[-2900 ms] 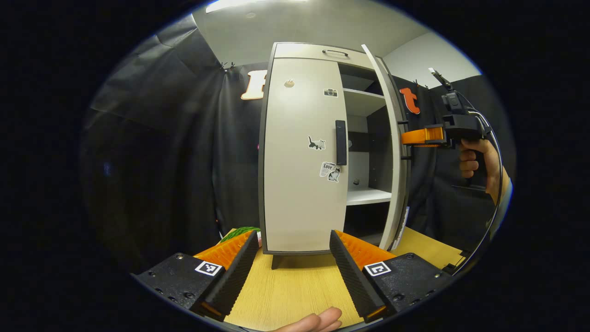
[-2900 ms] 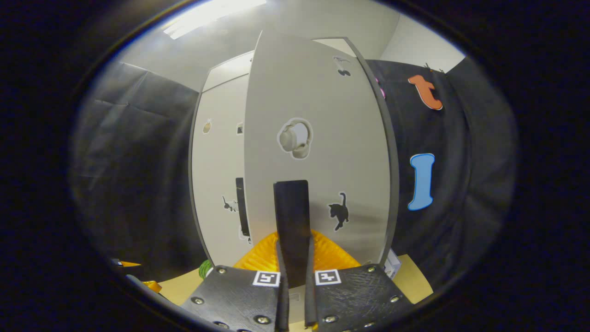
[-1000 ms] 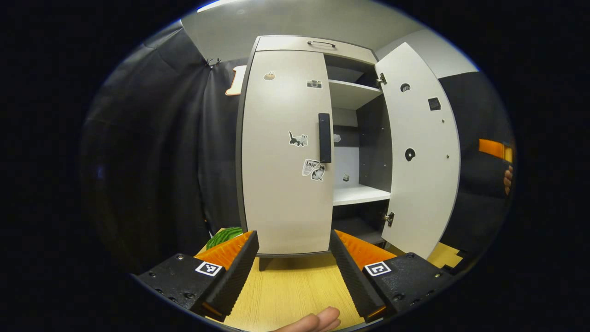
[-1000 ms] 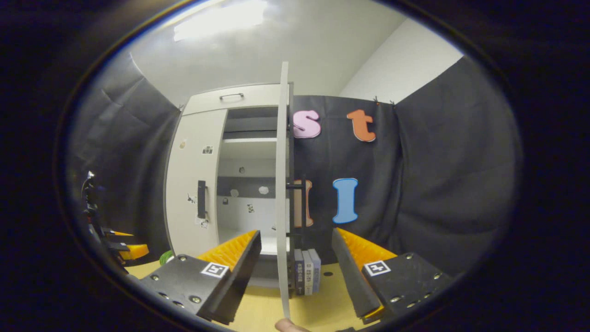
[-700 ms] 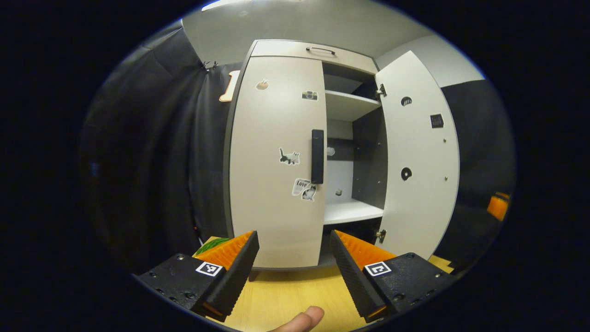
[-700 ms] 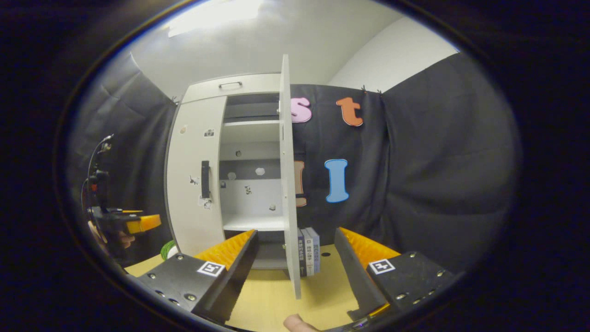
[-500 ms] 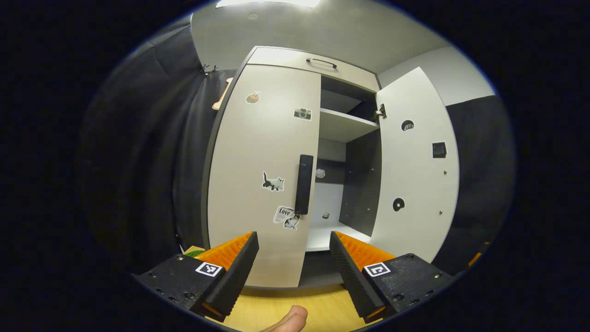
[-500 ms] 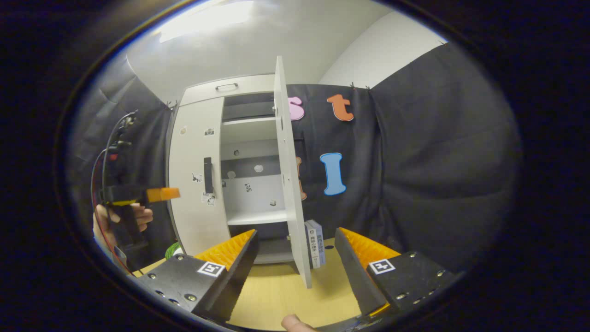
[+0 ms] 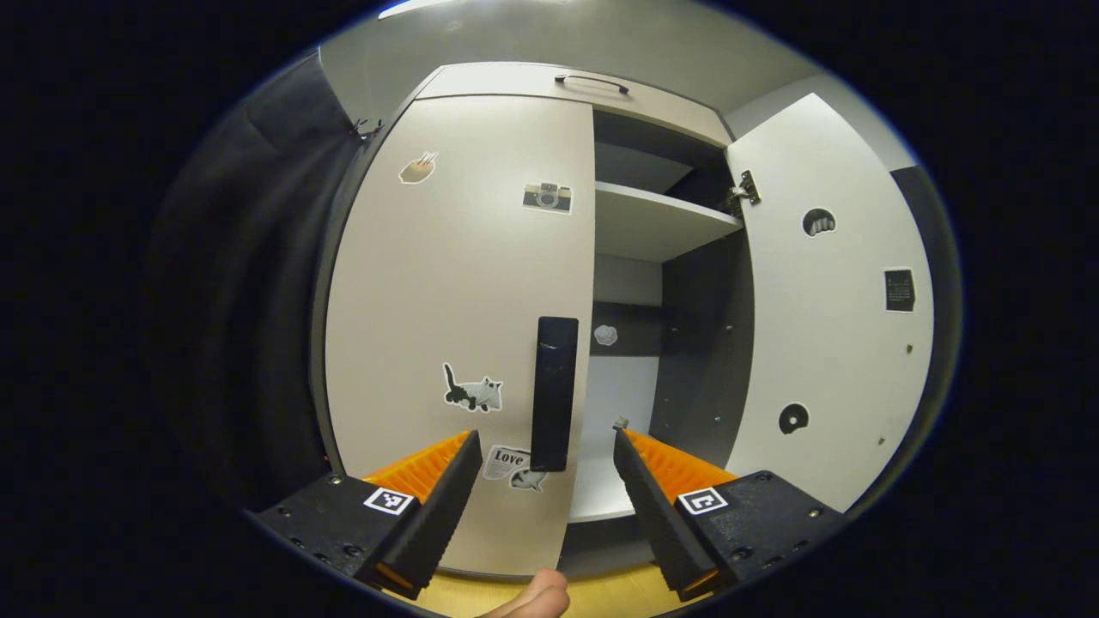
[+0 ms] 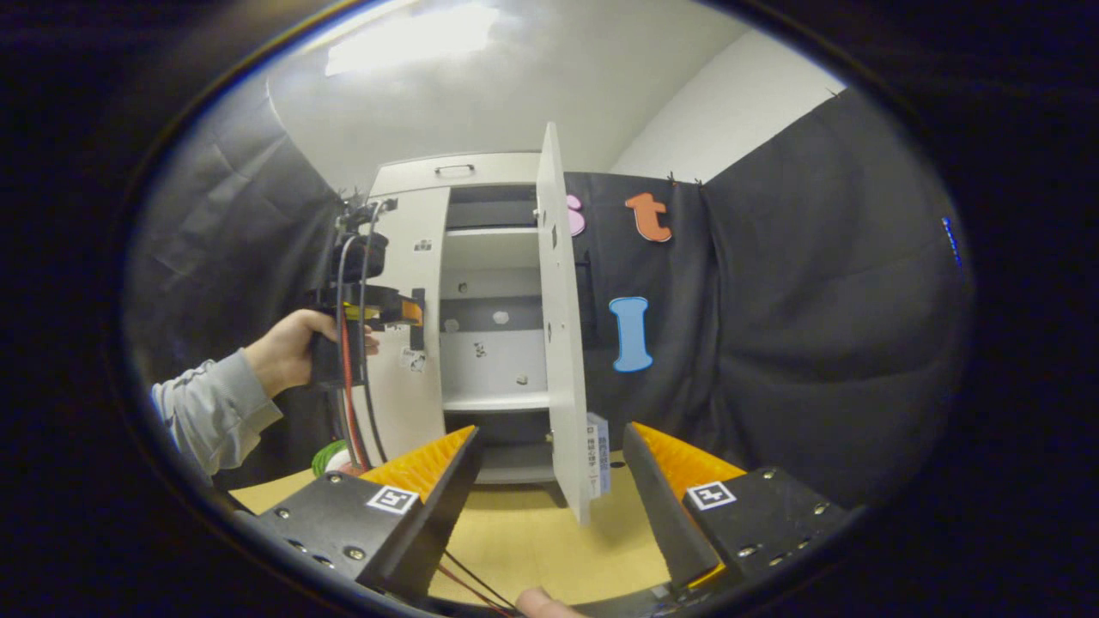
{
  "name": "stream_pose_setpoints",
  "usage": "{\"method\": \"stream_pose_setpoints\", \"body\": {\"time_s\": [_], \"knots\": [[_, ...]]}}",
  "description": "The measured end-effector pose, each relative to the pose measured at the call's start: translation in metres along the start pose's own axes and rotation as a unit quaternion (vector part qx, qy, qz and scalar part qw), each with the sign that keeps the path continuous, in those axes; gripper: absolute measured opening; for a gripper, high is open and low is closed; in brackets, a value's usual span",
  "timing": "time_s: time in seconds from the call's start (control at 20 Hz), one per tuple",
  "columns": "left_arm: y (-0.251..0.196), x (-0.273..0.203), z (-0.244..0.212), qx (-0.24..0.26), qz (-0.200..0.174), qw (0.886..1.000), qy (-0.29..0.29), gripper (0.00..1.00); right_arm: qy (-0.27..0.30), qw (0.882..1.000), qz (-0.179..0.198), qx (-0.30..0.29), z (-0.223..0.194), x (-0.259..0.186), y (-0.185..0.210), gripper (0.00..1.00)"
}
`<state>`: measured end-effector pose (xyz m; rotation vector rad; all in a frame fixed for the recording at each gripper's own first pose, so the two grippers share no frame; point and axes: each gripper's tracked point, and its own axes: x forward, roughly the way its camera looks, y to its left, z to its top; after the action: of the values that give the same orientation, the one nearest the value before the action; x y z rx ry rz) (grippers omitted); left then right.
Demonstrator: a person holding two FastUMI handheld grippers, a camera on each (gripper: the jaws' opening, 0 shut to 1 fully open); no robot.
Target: Open the right door of the double-door shoe cabinet with the right hand, and open the left door with the left hand.
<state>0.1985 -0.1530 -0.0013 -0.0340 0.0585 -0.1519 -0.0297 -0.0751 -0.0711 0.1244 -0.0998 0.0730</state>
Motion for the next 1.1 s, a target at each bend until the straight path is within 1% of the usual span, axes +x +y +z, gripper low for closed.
{"method": "stream_pose_setpoints", "body": {"time_s": [0.05,0.25,0.35,0.45,0.55,0.6,0.65,0.7,0.75,0.8,0.85,0.95,1.0,1.05,1.1], "knots": [[0.002,0.010,0.004,0.003,0.007,1.000,-0.004,0.96,0.000,1.000,0.005,0.003,-0.003,-0.001,0.003,0.98],[0.011,0.040,0.014,0.025,0.032,0.999,-0.011,0.96,0.015,1.000,0.014,-0.009,-0.024,-0.004,0.009,0.98],[0.020,0.050,0.019,0.039,0.057,0.997,-0.018,0.96,0.019,1.000,0.018,-0.011,-0.026,0.000,0.014,0.98],[0.012,0.055,0.020,0.046,0.050,0.997,-0.021,0.98,0.021,0.999,0.024,-0.013,-0.027,0.000,0.018,0.98],[0.011,0.064,0.011,0.058,0.046,0.997,-0.002,0.98,0.020,0.999,0.039,-0.026,-0.029,-0.004,0.028,0.98],[0.014,0.068,0.007,0.061,0.046,0.997,0.006,0.96,0.017,0.999,0.040,-0.031,-0.027,-0.005,0.028,0.98],[0.019,0.065,0.008,0.059,0.057,0.997,0.006,0.97,0.012,0.998,0.042,-0.036,-0.024,-0.007,0.029,0.98],[0.019,0.068,0.013,0.055,0.055,0.997,-0.005,0.88,0.010,0.998,0.043,-0.036,-0.023,-0.008,0.031,0.98],[0.018,0.069,0.011,0.050,0.056,0.997,0.000,0.86,0.011,0.998,0.044,-0.031,-0.024,-0.008,0.032,0.96],[0.018,0.068,0.010,0.051,0.057,0.997,0.002,0.85,0.012,0.999,0.047,-0.025,-0.025,-0.008,0.034,0.98],[0.017,0.069,0.010,0.048,0.057,0.997,0.000,0.84,0.013,0.999,0.049,-0.020,-0.025,-0.008,0.035,0.98],[0.011,0.069,0.009,0.049,0.057,0.997,0.006,0.76,0.017,0.999,0.046,-0.020,-0.026,-0.006,0.036,0.98],[0.004,0.072,0.008,0.047,0.054,0.997,0.011,0.66,0.015,0.999,0.044,-0.023,-0.024,-0.006,0.034,0.98],[-0.001,0.073,0.005,0.045,0.051,0.998,0.019,0.59,0.012,0.999,0.043,-0.025,-0.022,-0.006,0.034,0.98],[0.000,0.073,0.005,0.049,0.059,0.997,0.025,0.39,0.010,0.999,0.043,-0.026,-0.021,-0.006,0.033,0.98]]}}
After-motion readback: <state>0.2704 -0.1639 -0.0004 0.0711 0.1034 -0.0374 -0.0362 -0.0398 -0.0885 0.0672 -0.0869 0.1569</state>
